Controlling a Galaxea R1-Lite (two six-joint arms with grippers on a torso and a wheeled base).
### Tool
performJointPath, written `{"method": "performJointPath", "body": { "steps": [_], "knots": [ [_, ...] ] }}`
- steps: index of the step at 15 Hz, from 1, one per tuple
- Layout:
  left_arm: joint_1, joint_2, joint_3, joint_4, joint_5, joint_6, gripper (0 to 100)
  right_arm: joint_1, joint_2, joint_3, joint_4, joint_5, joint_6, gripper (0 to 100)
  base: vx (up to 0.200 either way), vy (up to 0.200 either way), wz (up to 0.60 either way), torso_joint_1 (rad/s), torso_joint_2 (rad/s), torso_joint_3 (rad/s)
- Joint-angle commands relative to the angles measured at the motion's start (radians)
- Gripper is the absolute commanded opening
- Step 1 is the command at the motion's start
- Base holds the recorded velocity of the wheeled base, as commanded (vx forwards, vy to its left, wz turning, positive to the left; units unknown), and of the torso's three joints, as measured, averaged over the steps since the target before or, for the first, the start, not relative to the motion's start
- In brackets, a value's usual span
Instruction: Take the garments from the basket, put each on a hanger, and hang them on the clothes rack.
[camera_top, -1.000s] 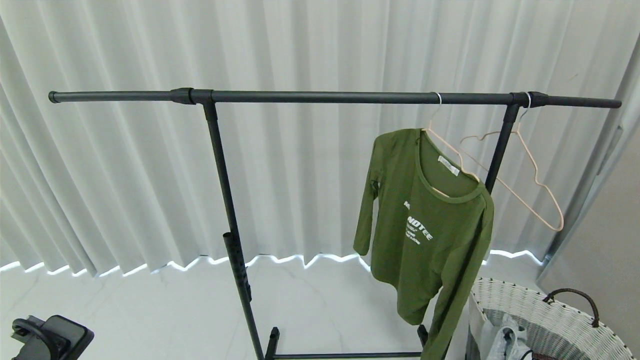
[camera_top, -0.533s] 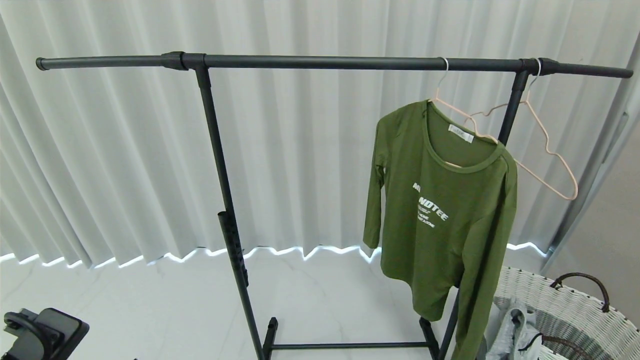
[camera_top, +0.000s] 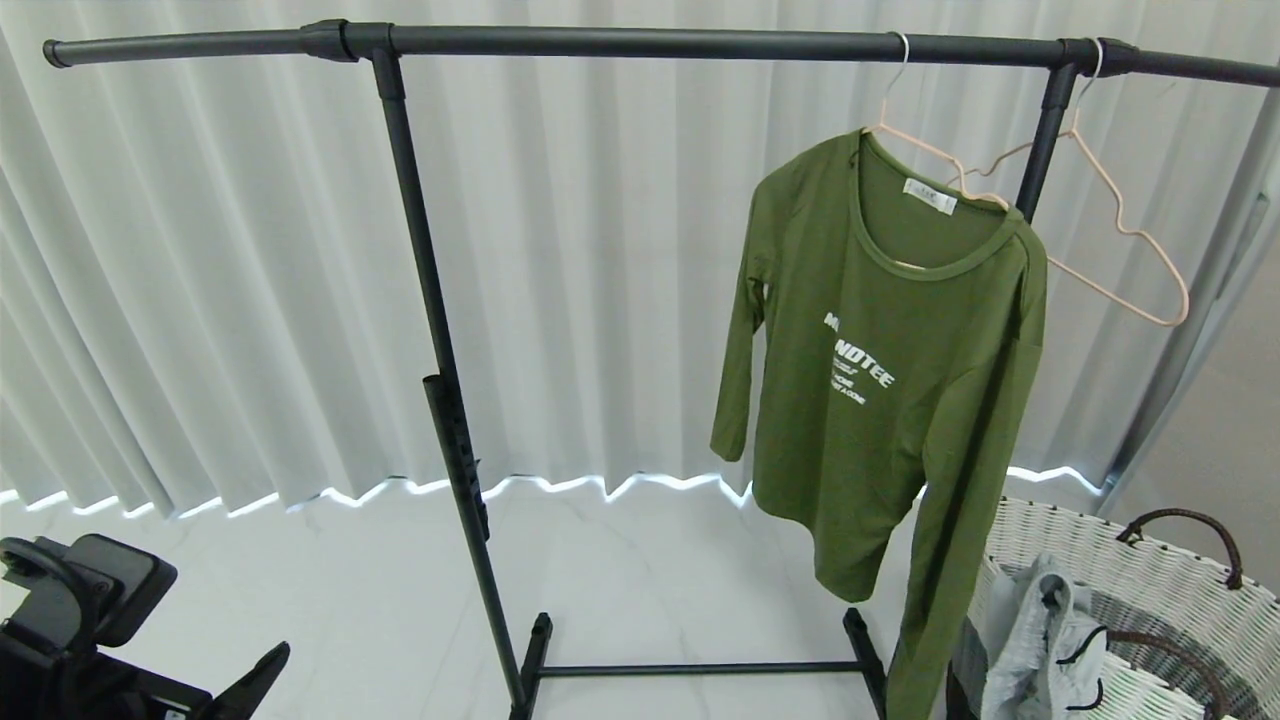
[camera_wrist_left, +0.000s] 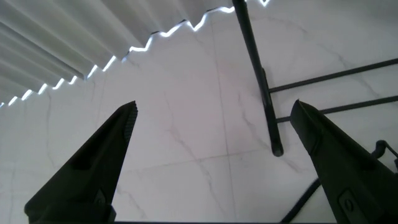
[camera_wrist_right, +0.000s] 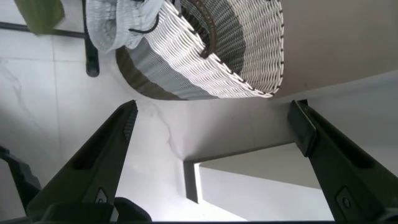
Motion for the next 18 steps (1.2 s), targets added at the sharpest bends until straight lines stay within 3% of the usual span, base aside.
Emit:
{"method": "performJointPath", "body": {
  "steps": [1, 4, 8, 10, 18],
  "knots": [
    [-0.003, -0.005, -0.001, -0.001, 0.000, 0.002, 100, 0.000, 0.002, 0.000, -0.001, 0.001, 0.000, 100, 0.000, 0.000, 0.00, -0.022, 0.13, 0.095],
    [-0.003, -0.006, 0.004, -0.001, 0.000, 0.004, 100, 0.000, 0.002, 0.000, 0.001, 0.001, -0.014, 100, 0.000, 0.000, 0.00, -0.006, 0.02, 0.019],
    [-0.006, -0.006, 0.013, -0.001, 0.000, 0.009, 100, 0.000, 0.001, 0.000, 0.001, 0.000, -0.014, 100, 0.000, -0.200, 0.00, -0.002, 0.00, 0.008],
    [-0.006, -0.011, 0.013, -0.001, 0.000, 0.009, 100, 0.000, 0.002, 0.001, 0.001, 0.000, -0.014, 100, 0.200, -0.200, 0.00, 0.002, 0.01, 0.002],
    [-0.009, -0.014, 0.012, -0.001, -0.003, 0.007, 100, 0.002, 0.002, 0.000, -0.001, 0.006, -0.014, 100, 0.200, 0.000, 0.00, 0.002, 0.00, 0.004]
  ]
}}
